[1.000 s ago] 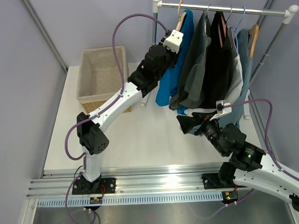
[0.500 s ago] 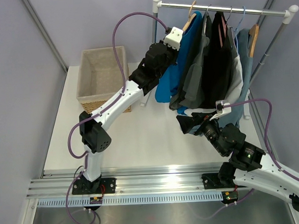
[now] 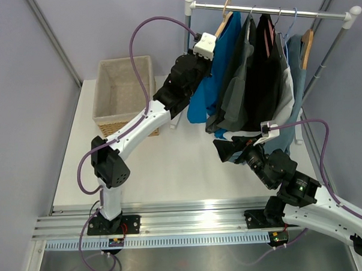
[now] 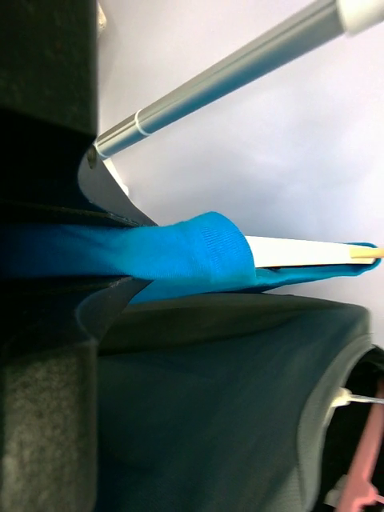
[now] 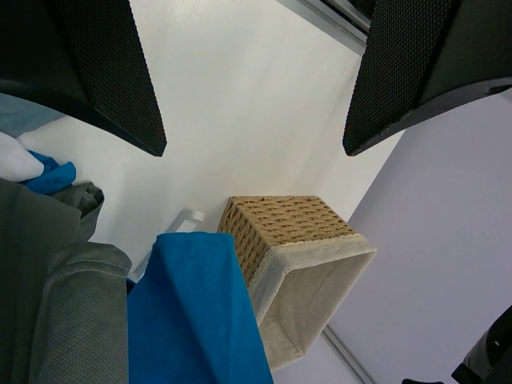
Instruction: Remove the t-shirt from the hanger
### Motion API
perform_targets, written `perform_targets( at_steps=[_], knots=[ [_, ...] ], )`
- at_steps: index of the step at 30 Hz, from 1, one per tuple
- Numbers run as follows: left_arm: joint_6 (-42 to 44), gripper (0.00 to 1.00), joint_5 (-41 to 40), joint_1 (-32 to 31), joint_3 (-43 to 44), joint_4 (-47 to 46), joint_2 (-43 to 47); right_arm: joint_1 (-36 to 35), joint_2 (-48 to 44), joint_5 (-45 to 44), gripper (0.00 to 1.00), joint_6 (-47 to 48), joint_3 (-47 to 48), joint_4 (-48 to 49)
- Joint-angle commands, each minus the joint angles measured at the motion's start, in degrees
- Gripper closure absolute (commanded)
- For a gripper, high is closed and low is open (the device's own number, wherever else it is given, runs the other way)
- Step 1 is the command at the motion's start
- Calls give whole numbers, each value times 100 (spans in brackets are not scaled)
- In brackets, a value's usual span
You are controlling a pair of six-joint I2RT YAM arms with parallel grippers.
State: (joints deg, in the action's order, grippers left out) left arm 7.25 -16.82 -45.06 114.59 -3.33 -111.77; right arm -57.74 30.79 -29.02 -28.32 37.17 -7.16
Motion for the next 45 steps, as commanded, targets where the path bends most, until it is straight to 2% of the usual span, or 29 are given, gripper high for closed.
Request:
perform_targets(
  at_steps=[1,10,19,25,28,30,33,34,35,36,37,38,41,45],
  knots=[
    [-4,100,-155,15,46,-1082,586,-54,15,-17,1,-16,256,30],
    [31,100,-190,23,-120,-968,928,-54,-2,63,0,-7,256,21],
    [-83,100,-295,23,-858,-722,1709,-45,6,45,0,10,256,21],
    [-101,100,-445,6,-2088,-397,2685,-54,41,176,0,107,265,48],
    [-249,100,-586,-12,-2624,286,3326,-53,155,291,0,282,317,101],
    [-512,100,-202,-20,-3027,891,3845,-45,401,91,1,545,387,136],
    [-698,100,99,-177,-3641,1369,4635,-45,621,-113,6,616,632,118],
    [-698,100,-13,-335,-3836,1431,4864,-45,691,113,14,782,721,170],
    [-602,100,-536,-781,-4012,1432,5092,-54,857,307,18,879,835,301],
    [-689,100,-655,-924,-4145,1519,5486,-54,955,535,22,1020,1062,372],
    [-898,100,-604,-987,-4294,1650,5655,-45,1069,833,26,1099,1186,408],
    [-1370,100,-212,-996,-4330,1982,5805,-45,1296,958,32,1213,1335,478],
    [-1909,100,379,-1031,-4550,2433,6254,-54,1788,1336,36,1504,2063,540],
    [-2218,100,811,-1031,-4893,2688,6623,-45,2378,1697,37,1838,2802,479]
  ],
)
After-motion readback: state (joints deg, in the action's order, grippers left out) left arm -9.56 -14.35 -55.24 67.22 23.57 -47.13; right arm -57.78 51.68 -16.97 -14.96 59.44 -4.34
